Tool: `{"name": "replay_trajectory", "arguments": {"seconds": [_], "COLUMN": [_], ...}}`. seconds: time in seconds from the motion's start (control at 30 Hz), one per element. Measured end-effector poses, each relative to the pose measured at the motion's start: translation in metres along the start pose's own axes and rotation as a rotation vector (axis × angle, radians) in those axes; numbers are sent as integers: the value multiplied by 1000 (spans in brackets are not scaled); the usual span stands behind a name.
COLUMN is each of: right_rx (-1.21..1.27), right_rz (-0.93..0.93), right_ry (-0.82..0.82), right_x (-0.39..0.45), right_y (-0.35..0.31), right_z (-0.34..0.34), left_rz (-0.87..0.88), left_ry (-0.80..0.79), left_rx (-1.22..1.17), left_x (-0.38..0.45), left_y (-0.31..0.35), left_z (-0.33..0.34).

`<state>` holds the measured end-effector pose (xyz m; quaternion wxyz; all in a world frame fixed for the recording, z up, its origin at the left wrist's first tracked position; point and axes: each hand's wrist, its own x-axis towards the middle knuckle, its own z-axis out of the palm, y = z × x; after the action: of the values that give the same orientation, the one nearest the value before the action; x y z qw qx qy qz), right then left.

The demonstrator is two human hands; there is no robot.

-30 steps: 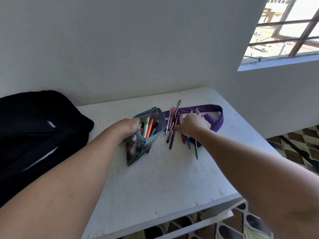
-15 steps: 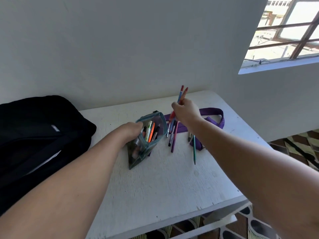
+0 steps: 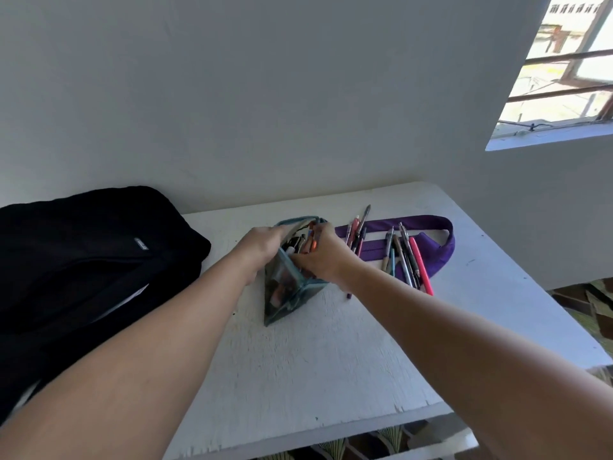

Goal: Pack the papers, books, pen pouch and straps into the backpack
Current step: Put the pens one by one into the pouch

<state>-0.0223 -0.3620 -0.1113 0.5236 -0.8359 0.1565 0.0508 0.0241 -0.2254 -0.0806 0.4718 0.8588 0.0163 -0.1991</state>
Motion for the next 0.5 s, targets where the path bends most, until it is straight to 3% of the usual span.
{"name": "replay_trajectory", "arguments": {"seconds": [0.1,0.17,0.27,0.37,0.5], "right_rx": [-242,-386,-197,-171,-281], "right_rz": [-122,-255,-323,-251,-33], "right_ry": [-111,-89,69,259,379], "right_x": [-1,-4,-3,3,9], "right_y": [-1,-2,4,18,40], "right_z": [4,3,-9,-29,-59], "left_rz": [55,45,-69,-100,-72], "left_ry": [58,36,-14,-53,-53], "left_rx": [63,104,163,173,341], "left_x": [2,7,6,9,20], "left_y": [4,5,5,4,6], "left_z": [-3,-3,1,11,20]}}
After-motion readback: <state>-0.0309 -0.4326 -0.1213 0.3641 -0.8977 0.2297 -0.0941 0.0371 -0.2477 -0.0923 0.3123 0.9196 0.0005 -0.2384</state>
